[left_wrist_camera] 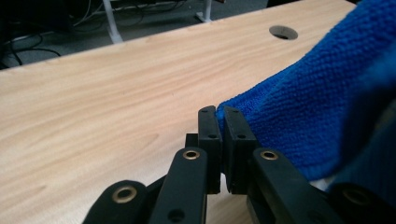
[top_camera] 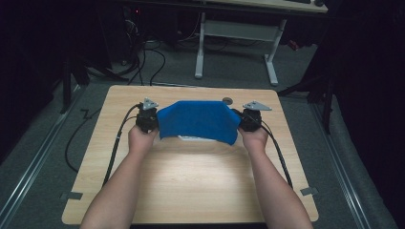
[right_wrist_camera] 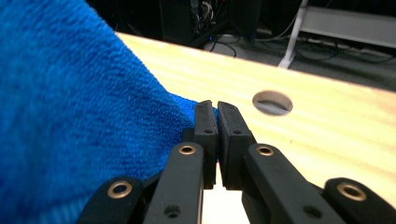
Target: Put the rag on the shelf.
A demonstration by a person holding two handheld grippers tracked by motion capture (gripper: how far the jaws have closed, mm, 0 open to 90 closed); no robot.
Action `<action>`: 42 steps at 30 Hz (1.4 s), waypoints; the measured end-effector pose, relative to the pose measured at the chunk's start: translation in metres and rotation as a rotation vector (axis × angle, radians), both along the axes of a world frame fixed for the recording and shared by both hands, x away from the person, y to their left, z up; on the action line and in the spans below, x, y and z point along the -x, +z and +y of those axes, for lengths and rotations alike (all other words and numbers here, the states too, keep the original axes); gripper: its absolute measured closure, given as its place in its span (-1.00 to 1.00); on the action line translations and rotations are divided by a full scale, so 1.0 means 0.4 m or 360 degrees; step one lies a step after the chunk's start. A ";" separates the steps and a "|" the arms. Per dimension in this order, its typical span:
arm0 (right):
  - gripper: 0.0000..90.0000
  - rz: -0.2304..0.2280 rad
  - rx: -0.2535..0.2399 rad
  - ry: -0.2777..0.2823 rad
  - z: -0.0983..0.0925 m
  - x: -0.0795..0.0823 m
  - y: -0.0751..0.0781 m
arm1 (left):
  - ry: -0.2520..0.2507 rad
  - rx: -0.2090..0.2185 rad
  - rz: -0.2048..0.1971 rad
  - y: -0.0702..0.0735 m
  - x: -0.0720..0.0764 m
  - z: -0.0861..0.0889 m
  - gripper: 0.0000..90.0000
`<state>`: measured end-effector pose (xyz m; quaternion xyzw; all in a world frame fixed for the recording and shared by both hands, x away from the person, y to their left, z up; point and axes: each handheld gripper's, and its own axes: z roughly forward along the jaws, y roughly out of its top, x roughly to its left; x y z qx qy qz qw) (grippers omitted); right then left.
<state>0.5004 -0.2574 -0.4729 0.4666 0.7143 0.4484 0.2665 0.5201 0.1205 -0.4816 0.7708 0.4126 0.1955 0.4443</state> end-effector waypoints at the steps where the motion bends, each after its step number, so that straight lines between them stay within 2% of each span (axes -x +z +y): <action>1: 0.95 0.0000 0.0000 0.0000 0.000 0.000 0.000 | 0.0000 0.0000 0.0000 0.000 0.000 0.000 0.94; 2: 0.94 0.0026 0.0005 0.0003 -0.001 0.002 -0.012 | 0.0001 0.0001 0.0007 -0.006 0.003 0.001 0.94; 6: 0.94 0.0048 0.0017 0.0005 0.001 0.005 -0.024 | -0.0010 0.0005 0.0019 -0.020 0.015 0.003 0.94; 19: 0.89 0.0057 0.0028 0.0004 0.003 0.010 -0.026 | -0.0020 0.0027 0.0028 -0.026 0.026 0.004 0.91; 20: 0.80 0.0065 0.0027 -0.0003 0.000 0.012 -0.023 | -0.0016 0.0034 0.0037 -0.027 0.026 0.005 0.85; 21: 0.80 0.0065 0.0027 -0.0003 0.000 0.012 -0.023 | -0.0016 0.0034 0.0037 -0.027 0.026 0.005 0.80; 22: 0.68 0.0061 0.0018 -0.0030 -0.006 0.015 -0.020 | 0.0006 0.0025 0.0032 -0.025 0.029 0.005 0.74; 24: 0.67 0.0054 0.0016 -0.0047 -0.009 0.017 -0.018 | 0.0013 0.0033 0.0039 -0.023 0.029 0.006 0.72; 29: 0.54 0.0065 0.0011 -0.0077 -0.036 0.031 -0.011 | 0.0036 0.0014 0.0059 -0.018 0.032 0.009 0.45; 30: 0.53 0.0062 0.0029 -0.0078 -0.041 0.037 -0.006 | 0.0051 0.0001 0.0059 -0.017 0.034 0.010 0.37; 36: 0.48 0.0038 0.0067 -0.0088 -0.048 0.049 0.013 | 0.0112 0.0038 0.0042 -0.018 0.046 0.033 0.27; 42: 0.46 0.0032 0.0085 -0.0106 -0.058 0.060 0.023 | 0.0127 0.0030 0.0030 -0.014 0.059 0.052 0.23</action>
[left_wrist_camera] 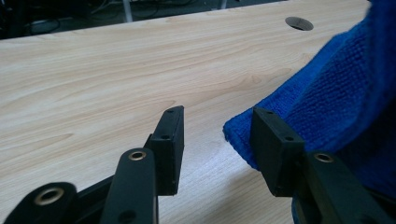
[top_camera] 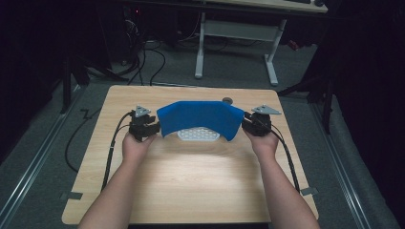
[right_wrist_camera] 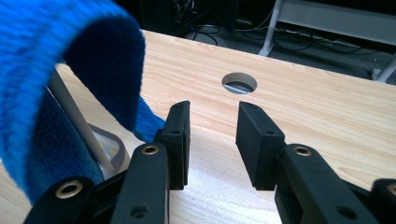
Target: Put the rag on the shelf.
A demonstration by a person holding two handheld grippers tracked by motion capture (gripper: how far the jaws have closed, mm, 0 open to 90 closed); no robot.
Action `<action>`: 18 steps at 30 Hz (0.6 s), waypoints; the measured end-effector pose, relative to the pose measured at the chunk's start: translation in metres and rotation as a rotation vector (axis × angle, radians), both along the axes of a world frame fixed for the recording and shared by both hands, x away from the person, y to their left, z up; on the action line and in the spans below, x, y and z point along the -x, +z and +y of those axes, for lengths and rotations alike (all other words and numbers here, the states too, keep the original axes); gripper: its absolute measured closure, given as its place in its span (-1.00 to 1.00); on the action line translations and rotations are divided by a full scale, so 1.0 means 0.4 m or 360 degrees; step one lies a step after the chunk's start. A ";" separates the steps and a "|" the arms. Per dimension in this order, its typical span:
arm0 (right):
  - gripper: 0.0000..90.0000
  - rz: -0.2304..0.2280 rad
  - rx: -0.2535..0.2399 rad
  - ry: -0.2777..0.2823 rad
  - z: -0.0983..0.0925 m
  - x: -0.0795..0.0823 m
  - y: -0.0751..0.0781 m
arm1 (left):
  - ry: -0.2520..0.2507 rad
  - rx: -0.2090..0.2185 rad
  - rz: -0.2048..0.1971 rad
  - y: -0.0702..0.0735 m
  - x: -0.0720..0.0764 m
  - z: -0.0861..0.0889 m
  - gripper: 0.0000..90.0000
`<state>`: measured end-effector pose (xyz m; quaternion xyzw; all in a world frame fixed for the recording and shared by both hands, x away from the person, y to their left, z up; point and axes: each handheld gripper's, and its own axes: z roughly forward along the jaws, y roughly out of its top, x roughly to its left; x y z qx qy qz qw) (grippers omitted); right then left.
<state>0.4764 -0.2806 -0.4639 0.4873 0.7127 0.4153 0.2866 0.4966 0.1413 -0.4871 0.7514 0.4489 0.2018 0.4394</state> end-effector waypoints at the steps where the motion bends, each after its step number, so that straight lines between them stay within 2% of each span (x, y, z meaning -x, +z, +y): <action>1: 0.46 0.0000 0.0000 0.0000 0.000 0.000 0.000 | 0.0000 0.0000 0.0000 0.000 0.000 0.000 0.23; 3: 0.46 -0.0024 0.0003 -0.0016 -0.008 0.009 0.000 | 0.0004 -0.0002 0.0001 0.002 0.005 0.008 0.20; 6: 0.46 0.0003 0.0009 -0.0033 -0.018 0.018 -0.004 | 0.0021 0.0026 -0.0005 0.001 0.013 0.022 0.16; 10: 0.46 0.0006 0.0015 -0.0035 -0.025 0.025 -0.007 | 0.0030 0.0043 -0.0009 0.002 0.019 0.032 0.14; 12: 0.46 -0.0024 0.0014 -0.0039 -0.030 0.036 -0.008 | 0.0034 0.0049 -0.0015 0.003 0.022 0.035 0.12; 15: 0.46 -0.0015 0.0023 -0.0036 -0.033 0.041 -0.011 | 0.0047 0.0077 -0.0023 0.003 0.027 0.044 0.11; 18: 0.46 -0.0001 0.0042 -0.0034 -0.037 0.048 -0.017 | 0.0060 0.0067 -0.0009 -0.005 0.032 0.054 0.11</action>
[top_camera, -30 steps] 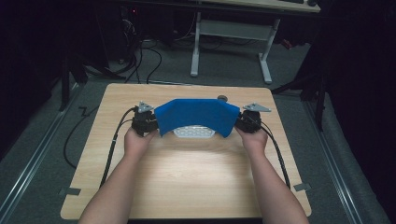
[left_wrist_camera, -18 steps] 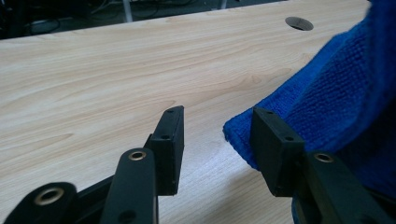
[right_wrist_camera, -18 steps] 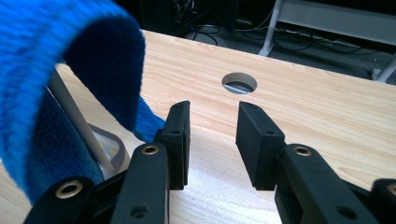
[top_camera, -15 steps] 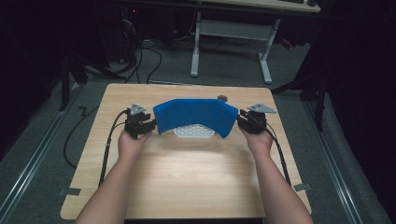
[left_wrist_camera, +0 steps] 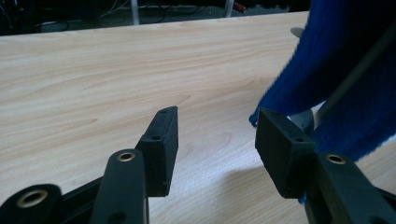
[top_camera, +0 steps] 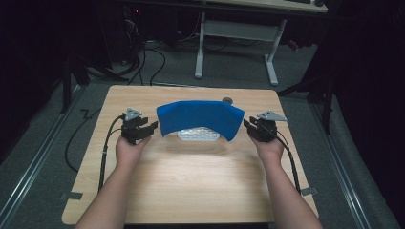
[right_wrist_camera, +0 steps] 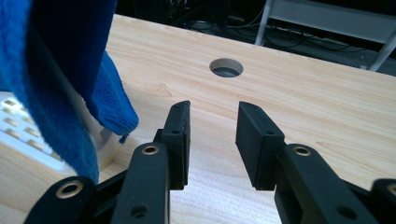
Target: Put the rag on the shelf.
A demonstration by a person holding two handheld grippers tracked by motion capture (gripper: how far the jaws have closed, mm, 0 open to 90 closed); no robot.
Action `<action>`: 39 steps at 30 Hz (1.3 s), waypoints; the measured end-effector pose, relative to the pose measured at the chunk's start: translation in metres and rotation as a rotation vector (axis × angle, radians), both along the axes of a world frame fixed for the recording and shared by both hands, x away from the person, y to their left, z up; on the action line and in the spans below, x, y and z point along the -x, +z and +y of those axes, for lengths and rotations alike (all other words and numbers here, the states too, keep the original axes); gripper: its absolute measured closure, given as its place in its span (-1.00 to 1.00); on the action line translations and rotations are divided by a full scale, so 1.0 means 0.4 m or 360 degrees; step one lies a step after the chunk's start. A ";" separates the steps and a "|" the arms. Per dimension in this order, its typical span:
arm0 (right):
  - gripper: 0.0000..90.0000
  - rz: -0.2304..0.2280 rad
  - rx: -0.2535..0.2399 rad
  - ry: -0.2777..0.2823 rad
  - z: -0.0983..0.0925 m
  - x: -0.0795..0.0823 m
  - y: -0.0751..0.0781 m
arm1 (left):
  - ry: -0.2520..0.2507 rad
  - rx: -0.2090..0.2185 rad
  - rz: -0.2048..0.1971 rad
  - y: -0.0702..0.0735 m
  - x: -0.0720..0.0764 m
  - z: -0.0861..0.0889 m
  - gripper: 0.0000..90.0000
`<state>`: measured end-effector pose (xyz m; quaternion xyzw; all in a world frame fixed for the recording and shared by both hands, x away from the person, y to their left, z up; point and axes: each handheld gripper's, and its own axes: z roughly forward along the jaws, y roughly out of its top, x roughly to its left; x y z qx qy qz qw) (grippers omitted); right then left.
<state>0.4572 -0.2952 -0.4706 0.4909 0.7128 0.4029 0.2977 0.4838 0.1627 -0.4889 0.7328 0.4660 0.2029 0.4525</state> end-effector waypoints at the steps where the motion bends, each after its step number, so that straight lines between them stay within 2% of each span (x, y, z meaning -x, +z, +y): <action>1: 0.46 0.0000 0.0000 0.0000 0.000 0.000 0.000 | 0.0000 0.0000 0.0000 0.000 0.000 0.000 0.11; 3: 0.46 0.0005 0.0007 0.0004 0.000 0.004 -0.001 | 0.0004 -0.0006 0.0012 -0.007 0.003 0.006 0.10; 4: 0.46 -0.0026 0.0006 0.0014 0.000 0.012 -0.003 | 0.0006 -0.0019 0.0029 -0.009 0.003 0.007 0.09; 5: 0.46 -0.0026 0.0006 0.0014 0.000 0.012 -0.003 | 0.0004 -0.0030 0.0039 -0.011 0.004 0.009 0.09; 10: 0.45 -0.0003 0.0020 0.0018 -0.007 0.036 -0.013 | 0.0013 -0.0014 0.0020 -0.021 0.028 0.024 0.10; 15: 0.44 -0.0040 0.0021 0.0037 -0.008 0.063 -0.013 | -0.0003 -0.0023 0.0001 -0.024 0.058 0.028 0.11; 16: 0.42 -0.0038 0.0045 0.0050 -0.006 0.078 -0.014 | -0.0006 -0.0028 -0.0004 -0.024 0.069 0.029 0.11; 18: 0.42 -0.0044 0.0045 0.0060 -0.004 0.087 -0.014 | -0.0006 -0.0034 -0.0034 -0.025 0.098 0.027 0.11; 20: 0.39 -0.0096 0.0060 0.0089 0.002 0.123 -0.014 | -0.0020 -0.0058 -0.0043 -0.028 0.138 0.023 0.11; 22: 0.34 -0.0094 0.0071 0.0115 0.008 0.148 -0.016 | -0.0024 -0.0077 -0.0050 -0.031 0.172 0.019 0.11; 24: 0.30 -0.0083 0.0081 0.0140 0.016 0.174 -0.017 | -0.0040 -0.0079 -0.0051 -0.035 0.207 0.012 0.11; 25: 0.28 -0.0114 0.0068 0.0152 0.020 0.191 -0.018 | -0.0040 -0.0079 -0.0051 -0.035 0.207 0.012 0.11; 26: 0.25 -0.0140 0.0071 0.0148 0.025 0.208 -0.018 | -0.0050 -0.0099 -0.0051 -0.041 0.242 0.003 0.10; 27: 0.25 -0.0140 0.0071 0.0148 0.025 0.208 -0.018 | -0.0050 -0.0099 -0.0051 -0.041 0.242 0.003 0.10; 28: 0.17 -0.0149 0.0093 0.0163 0.039 0.242 -0.018 | -0.0065 -0.0114 -0.0035 -0.049 0.276 -0.007 0.10; 29: 0.17 -0.0149 0.0093 0.0163 0.039 0.242 -0.018 | -0.0065 -0.0114 -0.0035 -0.049 0.276 -0.007 0.10; 30: 0.15 -0.0158 0.0095 0.0170 0.045 0.254 -0.019 | -0.0072 -0.0121 -0.0031 -0.052 0.292 -0.014 0.10; 33: 0.08 -0.0183 0.0137 0.0201 0.073 0.304 -0.029 | -0.0137 -0.0119 -0.0026 -0.056 0.344 -0.041 0.08; 34: 0.04 -0.0160 0.0151 0.0226 0.091 0.327 -0.034 | -0.0187 -0.0132 -0.0029 -0.060 0.375 -0.065 0.07; 35: 0.04 -0.0160 0.0151 0.0226 0.091 0.327 -0.034 | -0.0187 -0.0132 -0.0029 -0.060 0.375 -0.065 0.06; 36: 0.01 -0.0145 0.0107 0.0247 0.110 0.355 -0.042 | -0.0243 -0.0149 -0.0034 -0.064 0.409 -0.095 0.06; 38: -0.01 -0.0114 0.0035 0.0266 0.132 0.386 -0.059 | -0.0314 -0.0150 -0.0028 -0.064 0.437 -0.126 0.05; 39: -0.01 -0.0114 0.0035 0.0266 0.132 0.386 -0.059 | -0.0314 -0.0150 -0.0028 -0.064 0.437 -0.126 0.04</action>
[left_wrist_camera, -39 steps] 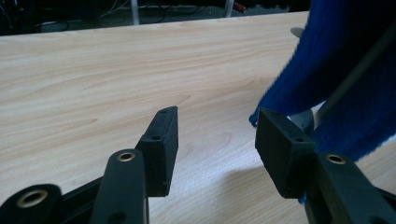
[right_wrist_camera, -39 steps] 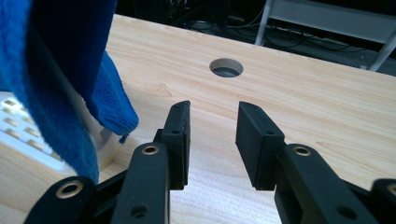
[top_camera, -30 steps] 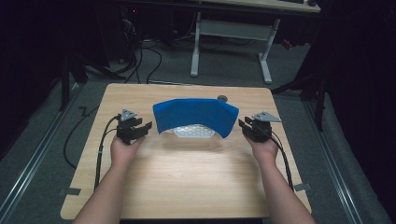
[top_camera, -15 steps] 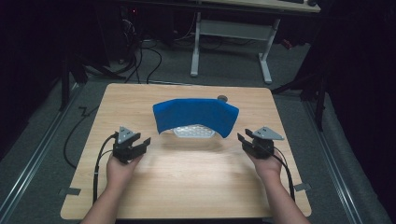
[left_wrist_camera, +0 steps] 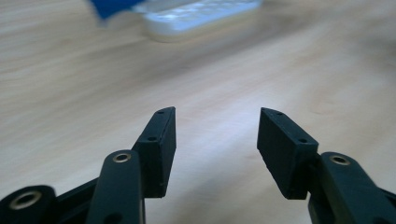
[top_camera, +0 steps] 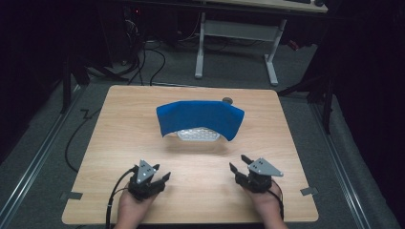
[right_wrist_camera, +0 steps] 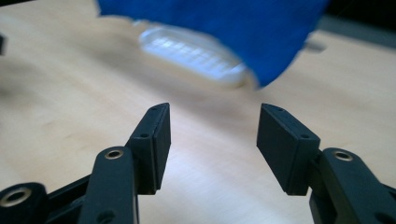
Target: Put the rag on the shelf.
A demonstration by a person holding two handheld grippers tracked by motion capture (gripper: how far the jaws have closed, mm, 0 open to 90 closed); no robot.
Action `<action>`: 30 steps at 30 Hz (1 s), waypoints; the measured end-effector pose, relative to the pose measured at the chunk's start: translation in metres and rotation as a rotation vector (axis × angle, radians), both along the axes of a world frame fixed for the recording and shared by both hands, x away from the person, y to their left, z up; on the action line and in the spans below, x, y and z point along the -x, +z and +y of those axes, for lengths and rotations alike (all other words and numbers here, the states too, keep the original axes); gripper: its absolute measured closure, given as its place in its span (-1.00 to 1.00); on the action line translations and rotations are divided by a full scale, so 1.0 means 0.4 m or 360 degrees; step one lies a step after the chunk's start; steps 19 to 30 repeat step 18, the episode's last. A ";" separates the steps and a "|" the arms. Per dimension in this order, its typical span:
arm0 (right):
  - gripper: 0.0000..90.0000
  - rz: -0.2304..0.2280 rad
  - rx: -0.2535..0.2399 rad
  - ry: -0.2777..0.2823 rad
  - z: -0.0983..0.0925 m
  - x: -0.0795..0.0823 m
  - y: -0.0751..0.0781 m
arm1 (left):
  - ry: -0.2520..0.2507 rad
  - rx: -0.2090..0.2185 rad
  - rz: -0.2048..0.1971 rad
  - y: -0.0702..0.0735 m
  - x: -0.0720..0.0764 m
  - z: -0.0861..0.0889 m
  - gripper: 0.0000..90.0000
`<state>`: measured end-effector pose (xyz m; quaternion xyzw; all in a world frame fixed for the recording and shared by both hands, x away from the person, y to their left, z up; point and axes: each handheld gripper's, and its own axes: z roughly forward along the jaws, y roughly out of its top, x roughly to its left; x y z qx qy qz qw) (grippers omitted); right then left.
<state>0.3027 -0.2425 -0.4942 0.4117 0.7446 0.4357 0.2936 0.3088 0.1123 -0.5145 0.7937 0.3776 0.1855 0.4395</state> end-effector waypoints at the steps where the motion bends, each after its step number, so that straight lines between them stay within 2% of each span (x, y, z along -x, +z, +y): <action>1: -0.02 0.0057 0.0010 0.0055 0.033 0.031 -0.021 | -0.0066 0.0007 -0.0008 -0.003 0.019 -0.027 0.03; 2: -0.02 0.0057 0.0010 0.0055 0.033 0.031 -0.021 | -0.0066 0.0007 -0.0008 -0.003 0.019 -0.027 0.03; 3: -0.02 0.0071 0.0037 0.0115 0.060 0.050 -0.036 | -0.0112 -0.0020 -0.0024 -0.007 0.024 -0.046 0.02; 4: -0.03 0.0065 0.0064 0.0140 0.068 0.051 -0.039 | -0.0123 -0.0039 -0.0029 -0.010 0.021 -0.051 0.00; 5: -0.03 0.0057 0.0101 0.0161 0.078 0.052 -0.041 | -0.0125 -0.0049 -0.0024 -0.014 0.016 -0.053 -0.02; 7: -0.04 0.0041 0.0124 0.0176 0.084 0.049 -0.043 | -0.0120 -0.0042 -0.0006 -0.018 0.009 -0.052 -0.02; 11: -0.04 0.0056 0.0117 0.0158 0.078 0.028 -0.050 | -0.0114 -0.0016 0.0014 -0.022 0.002 -0.041 -0.02; 30: -0.04 0.0062 0.0114 0.0139 0.068 0.022 -0.053 | -0.0097 -0.0002 0.0023 -0.023 -0.003 -0.034 -0.04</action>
